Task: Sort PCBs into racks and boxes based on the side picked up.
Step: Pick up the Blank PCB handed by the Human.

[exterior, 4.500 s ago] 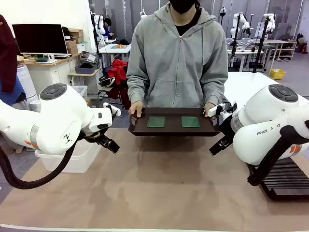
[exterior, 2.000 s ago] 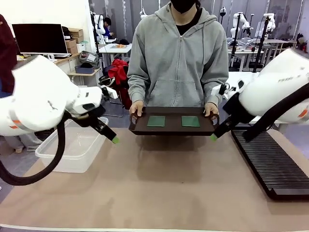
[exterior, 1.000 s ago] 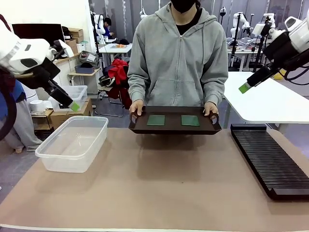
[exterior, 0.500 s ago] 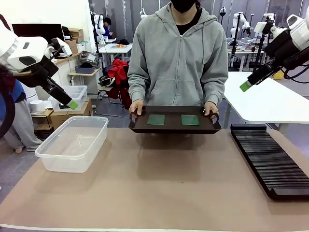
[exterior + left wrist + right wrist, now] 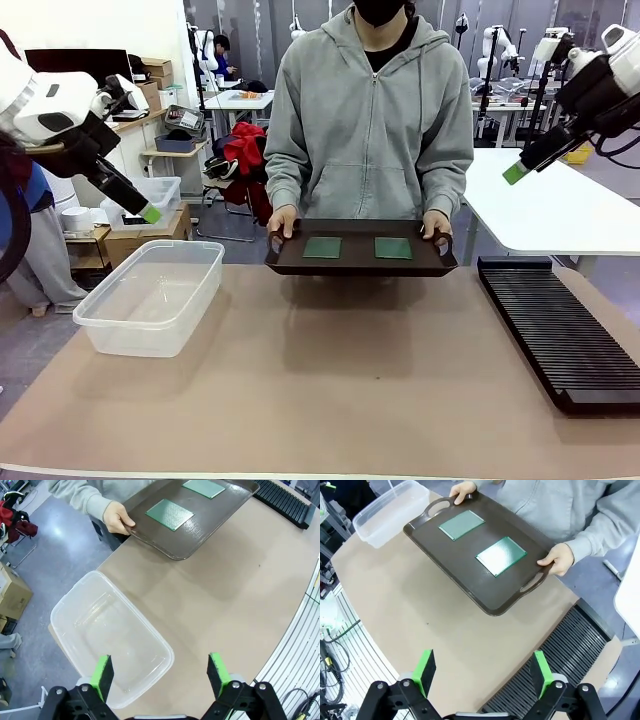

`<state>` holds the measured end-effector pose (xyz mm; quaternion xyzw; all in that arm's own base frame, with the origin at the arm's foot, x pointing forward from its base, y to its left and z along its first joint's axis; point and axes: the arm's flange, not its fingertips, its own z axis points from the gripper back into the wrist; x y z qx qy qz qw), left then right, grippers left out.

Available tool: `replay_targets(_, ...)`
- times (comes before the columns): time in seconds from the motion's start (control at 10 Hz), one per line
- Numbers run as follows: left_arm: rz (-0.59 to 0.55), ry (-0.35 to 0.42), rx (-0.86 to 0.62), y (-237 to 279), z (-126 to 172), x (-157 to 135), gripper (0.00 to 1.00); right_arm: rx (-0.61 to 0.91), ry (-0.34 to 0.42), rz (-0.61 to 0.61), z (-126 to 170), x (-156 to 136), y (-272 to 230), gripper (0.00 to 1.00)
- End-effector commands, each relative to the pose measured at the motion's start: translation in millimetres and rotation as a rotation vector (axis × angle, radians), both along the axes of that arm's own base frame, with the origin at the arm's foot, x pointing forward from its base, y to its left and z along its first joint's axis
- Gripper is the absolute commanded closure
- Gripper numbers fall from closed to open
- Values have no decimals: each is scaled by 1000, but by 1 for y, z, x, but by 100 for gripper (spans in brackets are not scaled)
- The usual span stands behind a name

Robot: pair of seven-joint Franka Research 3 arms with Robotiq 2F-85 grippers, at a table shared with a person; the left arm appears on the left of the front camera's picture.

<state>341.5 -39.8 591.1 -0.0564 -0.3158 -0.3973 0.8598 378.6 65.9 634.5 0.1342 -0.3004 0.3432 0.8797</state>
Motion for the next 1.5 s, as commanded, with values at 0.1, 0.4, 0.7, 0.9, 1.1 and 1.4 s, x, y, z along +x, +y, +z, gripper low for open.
replay_targets(0.1,-14,46,-109,18,25,-3,0,36,44,-4,19,-6,-30,0)
replay_targets(0.4,-20,-8,-125,24,46,-12,0,48,27,-33,28,-1,-53,0)
replay_targets(0.7,-14,-26,-111,30,56,-17,0,48,15,-67,38,1,-63,0)
replay_targets(0.9,-22,-18,-95,30,57,-16,0,55,8,-80,40,1,-64,0)
replay_targets(1.1,-24,-14,-89,29,57,-16,0,55,-1,-94,43,-1,-64,0)
replay_targets(1.4,-2,-46,-73,29,61,-16,0,54,-14,-112,44,-2,-65,0)
